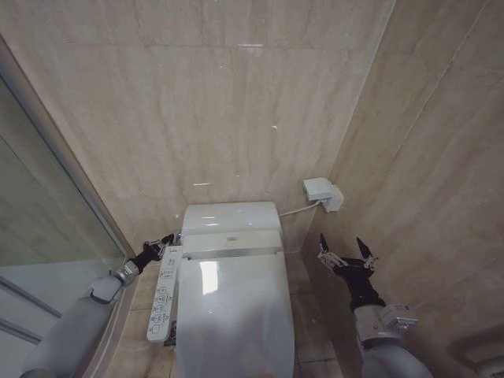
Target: Open the toilet lid, clean the toilet bowl with a toilet brush, close the toilet lid, and flush.
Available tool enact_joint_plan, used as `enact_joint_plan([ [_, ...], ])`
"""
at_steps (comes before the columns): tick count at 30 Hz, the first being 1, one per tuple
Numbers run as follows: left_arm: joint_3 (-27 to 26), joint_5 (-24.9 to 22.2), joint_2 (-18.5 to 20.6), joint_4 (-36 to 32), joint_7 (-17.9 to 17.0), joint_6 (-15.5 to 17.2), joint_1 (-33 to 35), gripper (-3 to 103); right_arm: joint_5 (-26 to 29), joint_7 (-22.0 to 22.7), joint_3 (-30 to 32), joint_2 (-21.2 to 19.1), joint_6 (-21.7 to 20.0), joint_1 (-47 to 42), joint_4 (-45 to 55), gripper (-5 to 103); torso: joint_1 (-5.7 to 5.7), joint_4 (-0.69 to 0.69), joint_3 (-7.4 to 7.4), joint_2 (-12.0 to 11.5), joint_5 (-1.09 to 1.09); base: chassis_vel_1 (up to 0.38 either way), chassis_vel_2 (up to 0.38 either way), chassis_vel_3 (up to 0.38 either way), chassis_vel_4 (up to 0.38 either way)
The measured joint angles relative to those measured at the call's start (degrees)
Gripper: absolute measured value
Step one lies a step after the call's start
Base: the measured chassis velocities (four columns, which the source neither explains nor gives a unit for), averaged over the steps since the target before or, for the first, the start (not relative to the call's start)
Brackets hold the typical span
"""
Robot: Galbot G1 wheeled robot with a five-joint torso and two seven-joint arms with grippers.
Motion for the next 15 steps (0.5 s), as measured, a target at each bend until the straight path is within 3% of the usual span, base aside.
enact_joint_plan([
  [15, -0.54, -0.12, -0.68, -0.66, 0.49, -0.28, 1.64, 0, 0.0, 0.0, 0.0, 0.0, 0.0, 0.0, 0.01, 100, 0.0, 0.03, 0.0, 0.01, 0.02, 0.0, 0.0, 0.0, 0.0],
])
